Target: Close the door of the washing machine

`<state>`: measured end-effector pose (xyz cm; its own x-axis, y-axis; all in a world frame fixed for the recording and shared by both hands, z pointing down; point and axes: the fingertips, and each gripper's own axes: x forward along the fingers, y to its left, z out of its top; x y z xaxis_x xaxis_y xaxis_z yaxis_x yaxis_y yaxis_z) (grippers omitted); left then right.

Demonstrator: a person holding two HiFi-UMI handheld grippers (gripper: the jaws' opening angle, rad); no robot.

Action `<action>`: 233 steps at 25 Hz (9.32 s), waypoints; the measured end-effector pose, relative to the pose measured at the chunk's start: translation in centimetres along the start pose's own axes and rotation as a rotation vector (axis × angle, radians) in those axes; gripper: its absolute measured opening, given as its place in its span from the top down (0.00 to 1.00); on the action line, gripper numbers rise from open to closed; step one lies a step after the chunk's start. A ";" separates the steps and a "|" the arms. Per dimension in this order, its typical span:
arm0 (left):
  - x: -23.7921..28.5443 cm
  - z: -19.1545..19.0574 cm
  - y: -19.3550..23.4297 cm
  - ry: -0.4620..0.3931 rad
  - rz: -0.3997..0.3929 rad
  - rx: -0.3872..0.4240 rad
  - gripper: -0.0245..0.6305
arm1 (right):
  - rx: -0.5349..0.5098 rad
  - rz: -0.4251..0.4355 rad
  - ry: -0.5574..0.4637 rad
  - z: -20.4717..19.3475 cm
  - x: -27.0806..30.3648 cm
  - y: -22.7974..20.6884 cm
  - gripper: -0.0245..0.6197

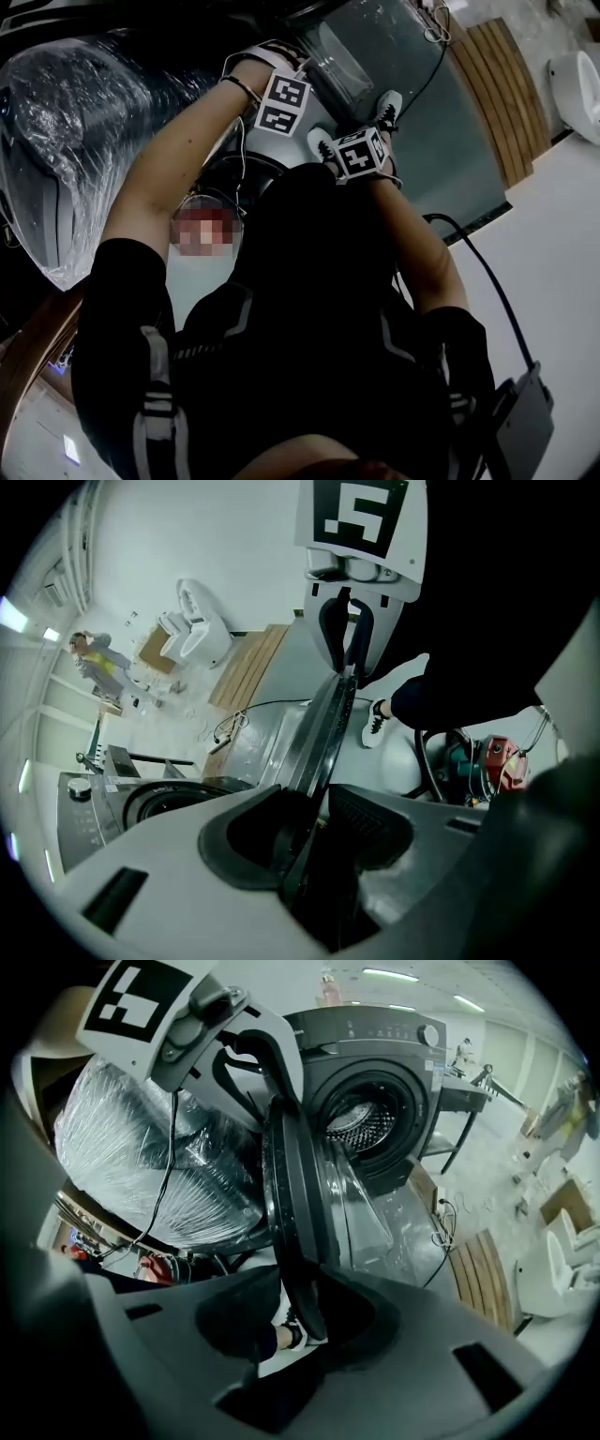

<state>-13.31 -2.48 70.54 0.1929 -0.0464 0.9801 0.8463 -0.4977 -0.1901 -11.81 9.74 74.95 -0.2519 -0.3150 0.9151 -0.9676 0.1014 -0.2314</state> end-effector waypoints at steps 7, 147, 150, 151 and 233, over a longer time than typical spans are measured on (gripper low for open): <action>0.6 1.0 2.4 -0.019 0.003 -0.077 0.72 | 0.066 -0.038 0.017 -0.1 -0.8 -4.0 0.76; 4.7 -11.4 31.5 -0.018 0.089 -1.312 0.96 | -0.064 -0.002 -0.151 39.0 6.7 -36.1 0.95; 4.7 -11.6 31.7 -0.018 0.085 -1.325 0.96 | -0.075 0.000 -0.166 39.5 6.9 -36.1 0.95; 4.8 -11.5 31.7 -0.020 0.083 -1.327 0.96 | -0.076 0.000 -0.164 39.5 6.9 -36.0 0.95; -54.2 -20.7 8.9 -0.613 1.520 -1.655 0.96 | -0.488 0.180 -1.048 52.5 -46.4 -3.3 0.96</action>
<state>-26.56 -22.33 16.91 0.4054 -0.9131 0.0446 -0.9140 -0.4058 -0.0007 2.01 -25.53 15.92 -0.4985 -0.8600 0.1085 -0.8631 0.5041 0.0301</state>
